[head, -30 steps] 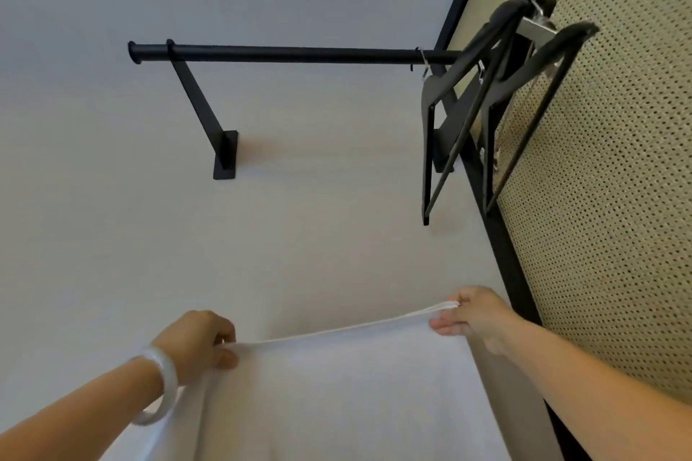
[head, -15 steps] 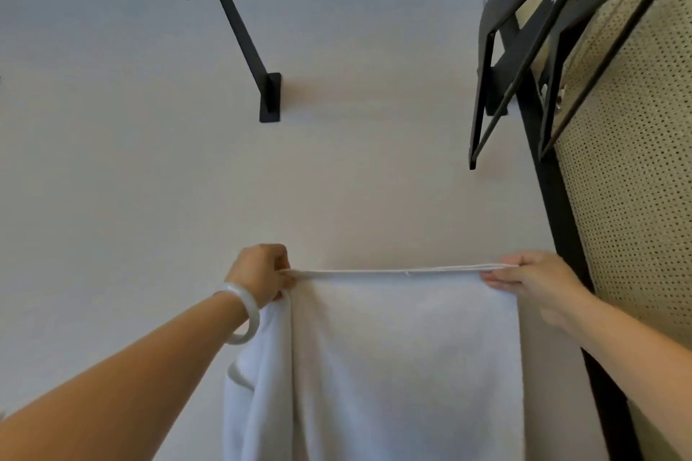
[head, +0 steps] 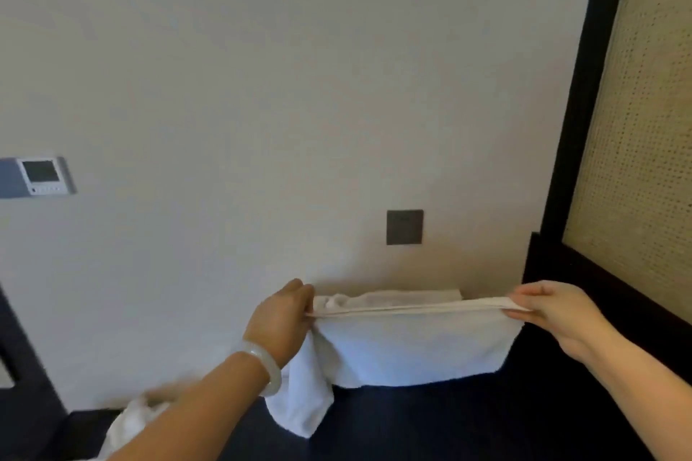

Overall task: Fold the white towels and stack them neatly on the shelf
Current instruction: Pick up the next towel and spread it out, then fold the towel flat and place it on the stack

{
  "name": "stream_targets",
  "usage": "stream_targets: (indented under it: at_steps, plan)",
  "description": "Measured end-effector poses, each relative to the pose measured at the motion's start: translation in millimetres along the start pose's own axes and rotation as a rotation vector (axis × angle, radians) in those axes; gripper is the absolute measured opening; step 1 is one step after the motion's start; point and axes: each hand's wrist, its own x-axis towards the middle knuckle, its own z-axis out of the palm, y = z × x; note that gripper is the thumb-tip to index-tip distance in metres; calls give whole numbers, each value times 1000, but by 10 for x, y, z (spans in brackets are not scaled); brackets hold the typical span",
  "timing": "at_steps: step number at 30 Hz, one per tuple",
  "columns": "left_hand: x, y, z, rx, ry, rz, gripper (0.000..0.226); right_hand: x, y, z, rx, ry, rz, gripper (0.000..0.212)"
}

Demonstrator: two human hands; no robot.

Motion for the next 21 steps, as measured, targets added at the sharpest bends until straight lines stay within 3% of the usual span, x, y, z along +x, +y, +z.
stream_targets:
  at_steps: [4, 8, 16, 21]
  plan:
    - [-953, 1, 496, 197, -100, 250, 46, -511, 891, -185, -161, 67, 167, 23]
    - [-1750, 80, 874, 184, -282, 367, 47, -943, 1516, -373, -333, 145, 331, 36]
    - [-2238, 94, 1093, 65, -344, 357, 67, -1242, 1859, -513, -502, 203, 432, 42]
    - [-2294, 195, 1115, 8, -386, 307, 46, -1388, 1967, -593, -597, 190, 371, 48]
